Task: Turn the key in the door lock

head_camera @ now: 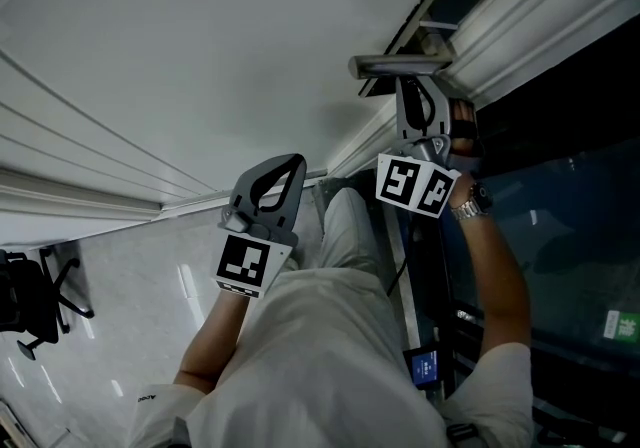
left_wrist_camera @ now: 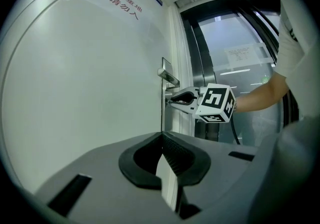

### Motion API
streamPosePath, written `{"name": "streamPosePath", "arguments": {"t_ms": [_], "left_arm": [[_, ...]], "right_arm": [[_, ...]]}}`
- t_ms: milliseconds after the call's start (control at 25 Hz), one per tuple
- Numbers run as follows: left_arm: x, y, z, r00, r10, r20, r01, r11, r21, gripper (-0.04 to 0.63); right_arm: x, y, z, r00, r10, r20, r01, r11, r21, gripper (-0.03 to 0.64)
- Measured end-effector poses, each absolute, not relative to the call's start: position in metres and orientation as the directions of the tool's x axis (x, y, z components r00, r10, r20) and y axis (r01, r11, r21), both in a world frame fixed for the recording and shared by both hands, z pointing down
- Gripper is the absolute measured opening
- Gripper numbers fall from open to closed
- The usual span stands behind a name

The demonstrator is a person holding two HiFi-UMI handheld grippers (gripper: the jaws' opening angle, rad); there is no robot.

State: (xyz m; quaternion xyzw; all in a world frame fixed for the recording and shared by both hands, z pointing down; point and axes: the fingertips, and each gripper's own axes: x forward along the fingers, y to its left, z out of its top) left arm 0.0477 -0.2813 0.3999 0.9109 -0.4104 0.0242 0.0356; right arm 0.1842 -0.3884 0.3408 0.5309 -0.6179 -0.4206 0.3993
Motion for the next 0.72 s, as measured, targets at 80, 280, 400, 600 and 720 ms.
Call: {"name": "streamPosePath", "arguments": {"t_ms": [80,280,400,600,720], "left_arm": [[0.0461,-0.2822,0.3993,0.660,-0.748,0.069,-0.751,-0.658,0.043,0.006],[0.0459,-0.2825,0.3995,0.662,-0.747,0.066,-0.750,-0.660,0.042,0.006],[0.0471,-0.2831,0.3974,0.666,-0.744,0.058,-0.746,-0.664,0.040,0.006],[0.0479,-0.2838,0.3979,0.668,-0.742,0.062,-0.744,-0.666,0.046,0.006],[0.0464,-0.2844,0.3975,0.666,-0.744,0.062,-0.746,-0.664,0.046,0.006]], "right_arm": [[0.1846,-0.3885,0.3388,-0.120,-0.992,0.048,-0.388,0.091,0.917,0.054],[0.1840,-0.3880,0.3382,-0.109,-0.993,0.047,-0.419,0.089,0.904,0.052],[0.1840,-0.3884,0.3369,-0.107,-0.993,0.051,-0.453,0.094,0.886,0.047],[0.1860,-0.3893,0.3347,-0.109,-0.993,0.054,-0.529,0.104,0.842,0.012],[0.1874,-0.3896,0.3329,-0.107,-0.993,0.050,-0.565,0.102,0.819,0.011]]}}
